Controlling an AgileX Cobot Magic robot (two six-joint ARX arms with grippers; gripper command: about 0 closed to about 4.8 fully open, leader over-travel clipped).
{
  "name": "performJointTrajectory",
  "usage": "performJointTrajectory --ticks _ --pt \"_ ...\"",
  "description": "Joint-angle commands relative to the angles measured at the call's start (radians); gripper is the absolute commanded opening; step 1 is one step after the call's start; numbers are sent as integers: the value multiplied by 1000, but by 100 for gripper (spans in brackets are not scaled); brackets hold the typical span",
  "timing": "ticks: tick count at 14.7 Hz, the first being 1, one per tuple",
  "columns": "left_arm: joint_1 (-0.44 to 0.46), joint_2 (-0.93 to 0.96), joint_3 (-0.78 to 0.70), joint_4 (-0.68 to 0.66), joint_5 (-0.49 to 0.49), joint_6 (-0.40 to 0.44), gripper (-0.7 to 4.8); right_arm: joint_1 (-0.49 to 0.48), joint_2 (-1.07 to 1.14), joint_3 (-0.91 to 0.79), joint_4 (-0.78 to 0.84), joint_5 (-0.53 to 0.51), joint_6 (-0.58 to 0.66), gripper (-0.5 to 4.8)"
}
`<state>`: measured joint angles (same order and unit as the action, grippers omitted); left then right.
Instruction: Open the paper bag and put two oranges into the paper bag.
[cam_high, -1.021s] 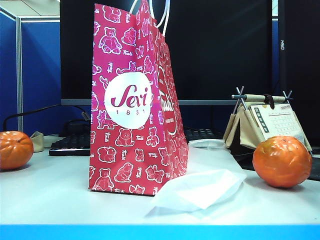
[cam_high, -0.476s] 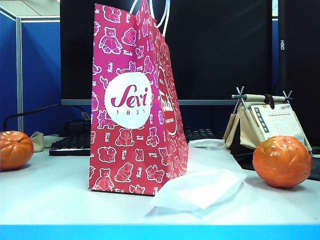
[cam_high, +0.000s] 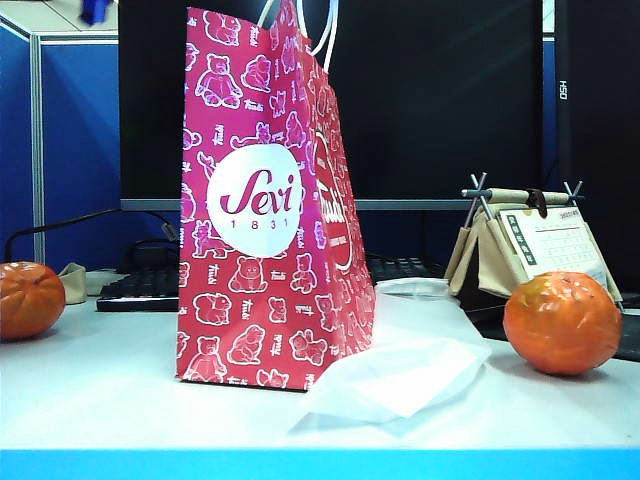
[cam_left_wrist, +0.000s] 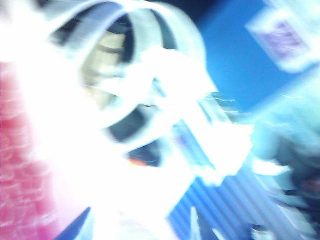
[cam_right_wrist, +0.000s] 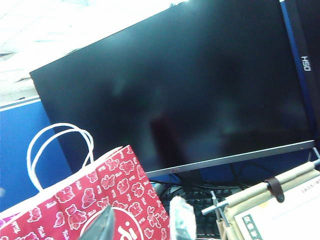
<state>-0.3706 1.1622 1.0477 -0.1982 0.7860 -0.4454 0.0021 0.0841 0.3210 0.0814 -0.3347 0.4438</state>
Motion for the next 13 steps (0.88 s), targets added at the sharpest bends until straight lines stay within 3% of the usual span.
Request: performJointTrajectory --ticks 1,10,13 --pt "-13 10 3 -71 -118 121 251 0 0 7 5 -23 -3 149" --pt "-13 125 16 -101 -211 237 236 1 0 6 -95 -140 2 150" --pt "-13 131 58 -152 -217 323 45 1 0 6 -155 -163 2 150"
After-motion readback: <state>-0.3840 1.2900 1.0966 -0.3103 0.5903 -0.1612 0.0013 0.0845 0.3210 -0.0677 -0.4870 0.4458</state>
